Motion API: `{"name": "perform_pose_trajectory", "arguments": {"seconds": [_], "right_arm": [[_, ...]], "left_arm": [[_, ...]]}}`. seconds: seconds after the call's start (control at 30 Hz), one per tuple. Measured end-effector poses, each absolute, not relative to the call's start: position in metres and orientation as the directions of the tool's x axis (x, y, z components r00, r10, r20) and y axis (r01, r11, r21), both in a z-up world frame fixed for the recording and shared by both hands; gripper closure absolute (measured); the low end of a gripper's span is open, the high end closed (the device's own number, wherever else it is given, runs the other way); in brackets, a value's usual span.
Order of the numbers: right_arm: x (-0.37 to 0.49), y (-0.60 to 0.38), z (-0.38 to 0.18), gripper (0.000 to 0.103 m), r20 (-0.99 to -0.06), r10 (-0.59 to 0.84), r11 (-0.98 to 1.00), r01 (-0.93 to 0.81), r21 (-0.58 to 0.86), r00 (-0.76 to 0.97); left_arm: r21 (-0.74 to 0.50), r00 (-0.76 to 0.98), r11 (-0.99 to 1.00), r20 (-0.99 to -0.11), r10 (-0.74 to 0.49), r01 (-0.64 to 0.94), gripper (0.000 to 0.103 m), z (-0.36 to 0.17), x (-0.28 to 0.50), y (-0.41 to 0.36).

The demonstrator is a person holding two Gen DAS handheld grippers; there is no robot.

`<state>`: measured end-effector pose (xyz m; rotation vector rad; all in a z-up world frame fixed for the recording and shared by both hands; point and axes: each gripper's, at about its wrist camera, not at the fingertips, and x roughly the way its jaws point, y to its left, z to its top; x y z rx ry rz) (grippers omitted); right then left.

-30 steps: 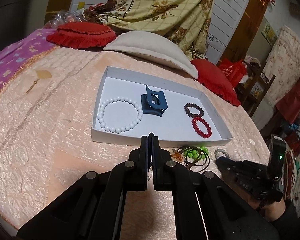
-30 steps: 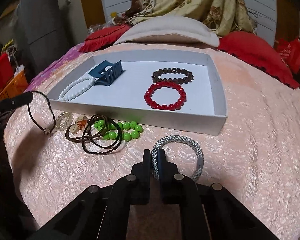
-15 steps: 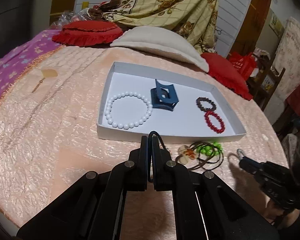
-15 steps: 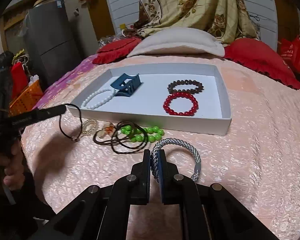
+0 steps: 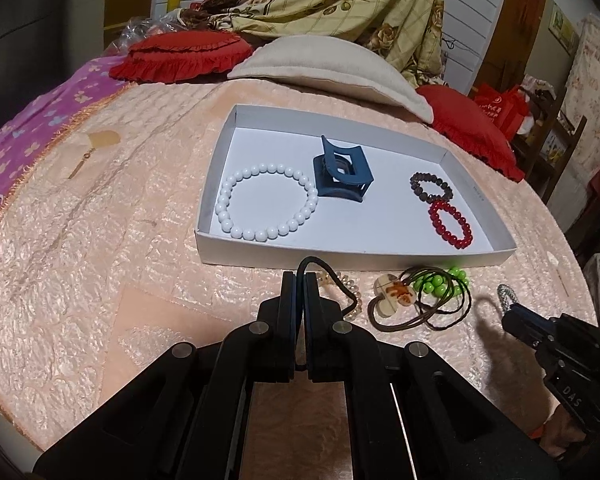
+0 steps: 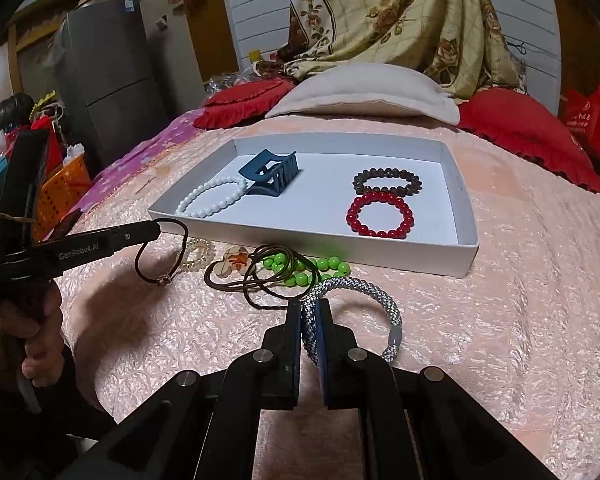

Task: Organize jewelry
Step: 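Lift the black cord and grey bangle with both tools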

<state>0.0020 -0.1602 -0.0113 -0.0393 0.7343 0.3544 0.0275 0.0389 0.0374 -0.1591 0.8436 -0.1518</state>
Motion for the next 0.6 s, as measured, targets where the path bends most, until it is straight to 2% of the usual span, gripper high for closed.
{"name": "perform_pose_trajectory", "arguments": {"seconds": [0.6], "right_arm": [[0.0012,-0.1571,-0.0122,0.097,-0.663,0.292,0.941,-0.330,0.072,0.689]], "left_arm": [[-0.188,0.648,0.979,-0.738,-0.190,0.074,0.101,0.0360,0.0275,0.0358]]}}
